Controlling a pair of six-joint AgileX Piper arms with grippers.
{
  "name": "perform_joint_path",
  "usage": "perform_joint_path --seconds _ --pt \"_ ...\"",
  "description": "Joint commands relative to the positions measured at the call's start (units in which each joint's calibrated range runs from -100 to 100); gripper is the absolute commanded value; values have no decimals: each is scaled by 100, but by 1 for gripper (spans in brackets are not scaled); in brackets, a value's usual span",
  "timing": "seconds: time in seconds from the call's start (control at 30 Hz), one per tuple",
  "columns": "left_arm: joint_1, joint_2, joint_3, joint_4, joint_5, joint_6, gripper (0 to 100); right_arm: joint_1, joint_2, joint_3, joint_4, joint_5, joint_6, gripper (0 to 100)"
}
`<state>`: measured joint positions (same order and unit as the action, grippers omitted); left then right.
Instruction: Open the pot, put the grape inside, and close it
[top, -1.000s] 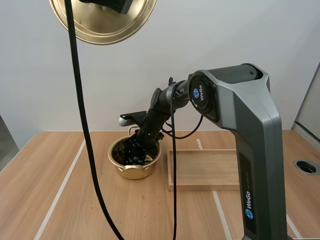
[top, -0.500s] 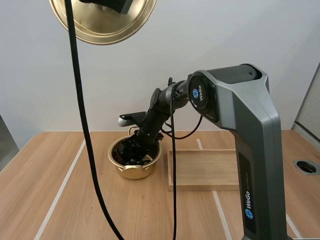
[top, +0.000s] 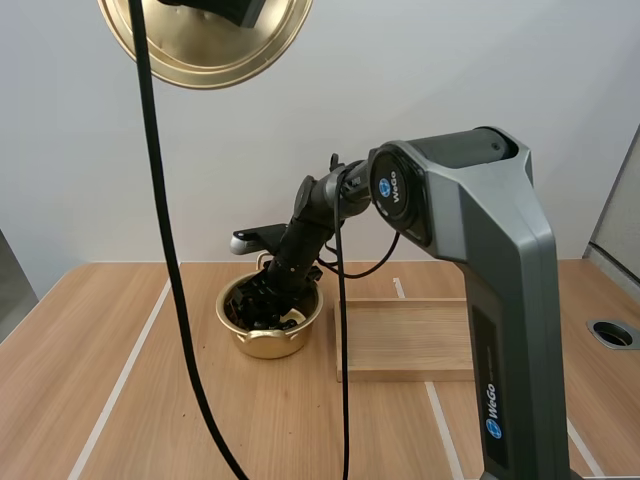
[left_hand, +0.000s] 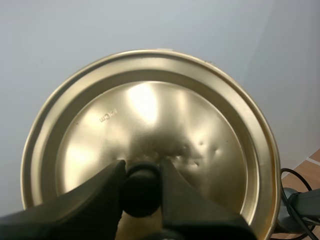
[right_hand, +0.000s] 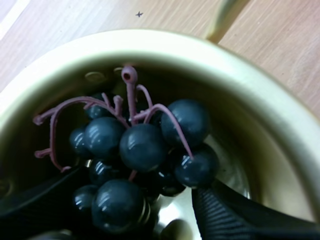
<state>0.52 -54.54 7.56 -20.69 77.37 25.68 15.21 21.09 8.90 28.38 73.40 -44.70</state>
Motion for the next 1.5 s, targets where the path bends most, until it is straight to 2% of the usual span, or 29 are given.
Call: perform_joint_path --seconds 0.0,0.7,0.93,1.13,1.47 --pt "6 -19 -46 -7 -182 -60 0 -44 -264 56 -300 -82 -71 100" --pt "6 -19 -46 -7 -197 -60 0 -44 -1861 56 -300 247 -71 100" --pt "6 -19 -46 -7 -322 -60 0 -104 -2783 56 -753 247 120 100" --pt "6 -19 -46 -45 -415 -60 0 -467 -3296 146 -914 271 227 100" --pt "6 31 -46 -224 -398 -60 0 -1432 -4086 802 -1032 229 103 100"
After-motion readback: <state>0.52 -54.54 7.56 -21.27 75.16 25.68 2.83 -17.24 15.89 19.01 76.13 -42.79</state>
